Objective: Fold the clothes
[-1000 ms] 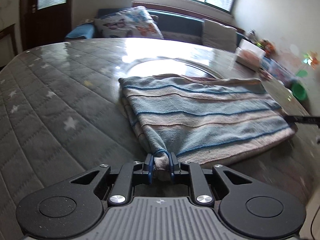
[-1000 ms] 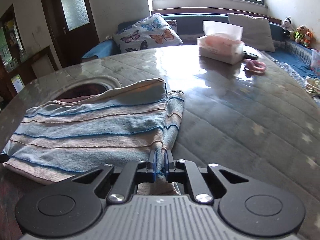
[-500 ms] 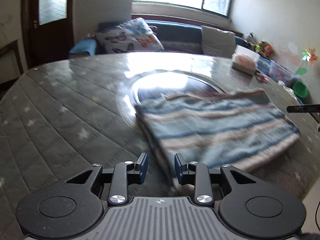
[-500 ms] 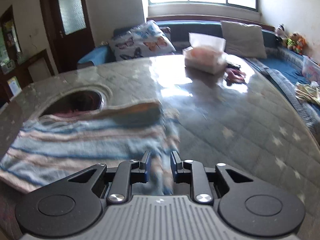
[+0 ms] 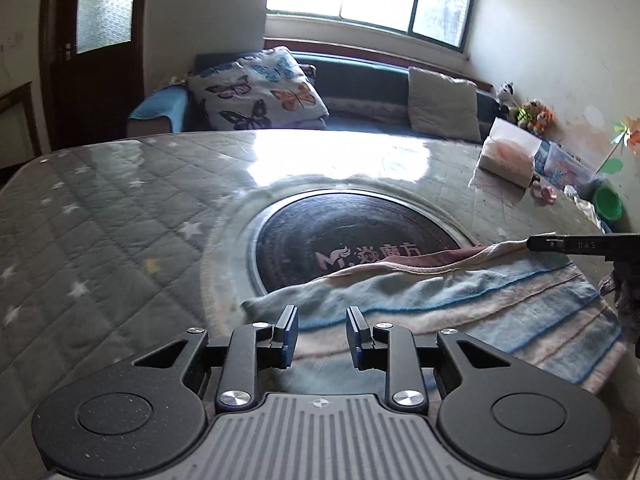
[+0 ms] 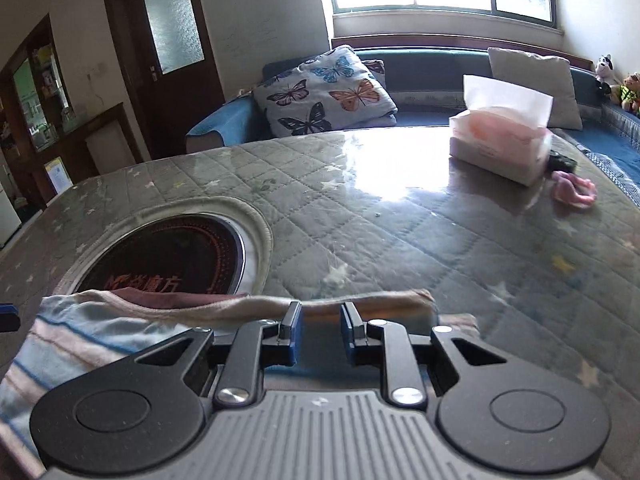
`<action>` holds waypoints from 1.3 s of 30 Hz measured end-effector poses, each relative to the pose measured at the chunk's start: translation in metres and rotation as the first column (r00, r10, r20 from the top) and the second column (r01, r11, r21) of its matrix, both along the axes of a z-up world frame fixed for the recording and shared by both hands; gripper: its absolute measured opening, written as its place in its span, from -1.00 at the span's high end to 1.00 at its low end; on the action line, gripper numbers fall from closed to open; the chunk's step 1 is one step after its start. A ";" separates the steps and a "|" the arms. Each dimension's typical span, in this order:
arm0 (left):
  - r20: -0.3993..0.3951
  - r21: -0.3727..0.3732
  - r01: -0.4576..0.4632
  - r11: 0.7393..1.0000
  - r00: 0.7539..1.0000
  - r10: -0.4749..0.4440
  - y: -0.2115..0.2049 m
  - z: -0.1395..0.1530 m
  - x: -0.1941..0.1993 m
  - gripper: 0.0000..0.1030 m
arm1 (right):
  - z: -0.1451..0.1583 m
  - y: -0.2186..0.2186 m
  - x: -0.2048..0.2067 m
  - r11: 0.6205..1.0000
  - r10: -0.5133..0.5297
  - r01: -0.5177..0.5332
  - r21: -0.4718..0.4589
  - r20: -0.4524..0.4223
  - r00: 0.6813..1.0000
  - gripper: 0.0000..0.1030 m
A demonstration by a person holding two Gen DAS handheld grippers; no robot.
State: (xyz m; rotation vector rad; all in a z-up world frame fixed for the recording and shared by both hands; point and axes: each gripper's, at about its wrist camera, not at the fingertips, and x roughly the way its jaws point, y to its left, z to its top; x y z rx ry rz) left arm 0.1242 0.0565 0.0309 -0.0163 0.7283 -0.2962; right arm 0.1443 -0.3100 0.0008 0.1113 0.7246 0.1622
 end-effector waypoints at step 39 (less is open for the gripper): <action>-0.065 -0.010 -0.171 0.985 0.983 0.170 0.051 -0.008 -0.013 -0.12 | 0.025 0.147 -0.076 0.893 0.445 -0.442 -0.079 0.019 0.895 -0.16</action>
